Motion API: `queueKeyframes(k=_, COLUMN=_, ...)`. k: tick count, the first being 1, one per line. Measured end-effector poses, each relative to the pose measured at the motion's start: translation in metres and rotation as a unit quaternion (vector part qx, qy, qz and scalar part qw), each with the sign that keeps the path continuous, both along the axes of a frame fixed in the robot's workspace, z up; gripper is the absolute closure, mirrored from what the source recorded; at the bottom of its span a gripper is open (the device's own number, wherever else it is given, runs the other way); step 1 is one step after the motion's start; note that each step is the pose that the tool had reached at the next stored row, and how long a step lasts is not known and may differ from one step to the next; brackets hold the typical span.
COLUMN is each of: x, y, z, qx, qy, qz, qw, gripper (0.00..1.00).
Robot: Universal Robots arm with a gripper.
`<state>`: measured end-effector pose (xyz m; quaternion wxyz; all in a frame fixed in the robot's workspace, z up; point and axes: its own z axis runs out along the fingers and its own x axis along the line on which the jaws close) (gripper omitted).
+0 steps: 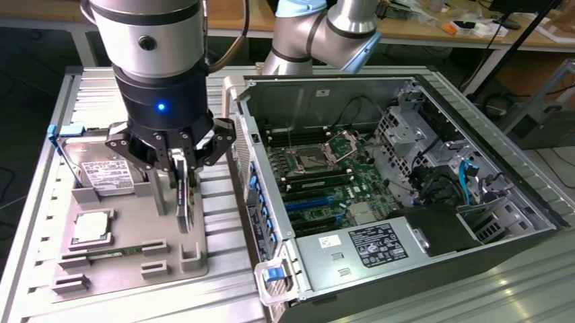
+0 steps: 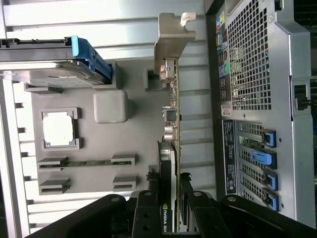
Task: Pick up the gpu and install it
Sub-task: 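Pick up the gpu and move the gpu toward the slot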
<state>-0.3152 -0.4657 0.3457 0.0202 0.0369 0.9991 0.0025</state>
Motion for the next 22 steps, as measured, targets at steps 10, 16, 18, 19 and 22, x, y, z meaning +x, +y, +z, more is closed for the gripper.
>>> queueKeyframes(k=10, x=0.000, y=0.0000, z=0.0184, qx=-0.0003, qy=0.0000, qz=0.000, qw=1.0000, gripper=0.73)
queueKeyframes(k=16, x=0.000, y=0.0000, z=0.0324, qx=-0.0003, qy=0.0000, qz=0.000, qw=1.0000, gripper=0.73)
queueKeyframes(k=18, x=0.000, y=0.0000, z=0.0364, qx=-0.0003, qy=0.0000, qz=0.000, qw=1.0000, gripper=0.73)
queueKeyframes(k=19, x=-0.001, y=0.0000, z=0.0395, qx=-0.0003, qy=0.0000, qz=0.000, qw=1.0000, gripper=0.73)
queueKeyframes(k=22, x=-0.001, y=0.0000, z=0.0482, qx=-0.0003, qy=0.0000, qz=0.000, qw=1.0000, gripper=0.73)
